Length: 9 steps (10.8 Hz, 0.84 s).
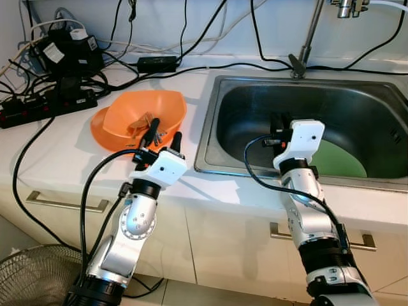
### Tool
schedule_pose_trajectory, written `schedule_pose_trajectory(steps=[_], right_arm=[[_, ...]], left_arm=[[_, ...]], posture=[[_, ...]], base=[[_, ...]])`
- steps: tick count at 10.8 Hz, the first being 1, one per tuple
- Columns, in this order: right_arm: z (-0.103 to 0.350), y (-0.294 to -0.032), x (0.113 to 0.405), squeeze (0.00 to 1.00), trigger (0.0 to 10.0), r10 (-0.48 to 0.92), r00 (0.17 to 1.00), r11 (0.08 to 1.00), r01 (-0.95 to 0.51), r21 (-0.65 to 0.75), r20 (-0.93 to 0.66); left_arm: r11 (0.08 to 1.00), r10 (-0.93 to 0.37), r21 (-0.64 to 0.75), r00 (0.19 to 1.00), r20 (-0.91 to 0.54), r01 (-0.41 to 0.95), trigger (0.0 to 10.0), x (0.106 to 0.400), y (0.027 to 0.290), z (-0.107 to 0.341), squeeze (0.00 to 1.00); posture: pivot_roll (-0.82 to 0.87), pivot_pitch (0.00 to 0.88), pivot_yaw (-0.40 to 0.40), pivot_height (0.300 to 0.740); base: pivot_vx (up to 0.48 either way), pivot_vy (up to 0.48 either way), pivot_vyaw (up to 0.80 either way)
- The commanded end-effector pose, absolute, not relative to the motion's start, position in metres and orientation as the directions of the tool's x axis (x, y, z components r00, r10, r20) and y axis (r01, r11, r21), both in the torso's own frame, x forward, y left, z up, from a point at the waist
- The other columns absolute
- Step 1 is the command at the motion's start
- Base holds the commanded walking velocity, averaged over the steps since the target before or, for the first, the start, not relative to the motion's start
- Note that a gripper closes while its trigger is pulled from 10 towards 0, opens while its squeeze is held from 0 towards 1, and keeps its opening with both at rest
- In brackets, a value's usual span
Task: Kitchen organization
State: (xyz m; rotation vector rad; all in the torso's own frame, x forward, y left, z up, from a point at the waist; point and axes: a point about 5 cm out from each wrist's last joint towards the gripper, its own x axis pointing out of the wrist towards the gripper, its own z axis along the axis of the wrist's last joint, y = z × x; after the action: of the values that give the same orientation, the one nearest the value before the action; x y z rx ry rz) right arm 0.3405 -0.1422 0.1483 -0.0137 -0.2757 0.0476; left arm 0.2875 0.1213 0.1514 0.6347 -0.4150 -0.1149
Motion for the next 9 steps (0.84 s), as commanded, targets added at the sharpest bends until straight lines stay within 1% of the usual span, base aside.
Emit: schedule_pose_trajectory(steps=[1, 4, 9], right_arm=[[0.1526, -0.1400, 0.3425, 0.00, 10.0, 0.055, 0.956, 0.998, -0.053, -0.015, 0.288], [0.1524, -0.1404, 0.3428, 0.00, 10.0, 0.052, 0.956, 0.999, -0.050, -0.016, 0.288], [0.1522, -0.1399, 0.3425, 0.00, 10.0, 0.057, 0.955, 0.998, -0.055, -0.015, 0.290]], left_arm=[[0.795, -0.231, 0.606, 0.911, 0.342, -0.026, 0.0, 0.2890, 0.1220, 0.1513, 0.00], [0.794, -0.221, 0.606, 0.911, 0.349, -0.039, 0.0, 0.2886, 0.1224, 0.1515, 0.00], [0.789, -0.176, 0.606, 0.909, 0.377, -0.098, 0.0, 0.2878, 0.1281, 0.1551, 0.00]], posture=[[0.10, 0.000, 0.062, 0.740], [0.10, 0.000, 0.063, 0.740], [0.10, 0.000, 0.063, 0.740]], base=[[0.000, 0.000, 0.00], [0.000, 0.000, 0.00], [0.000, 0.000, 0.00]])
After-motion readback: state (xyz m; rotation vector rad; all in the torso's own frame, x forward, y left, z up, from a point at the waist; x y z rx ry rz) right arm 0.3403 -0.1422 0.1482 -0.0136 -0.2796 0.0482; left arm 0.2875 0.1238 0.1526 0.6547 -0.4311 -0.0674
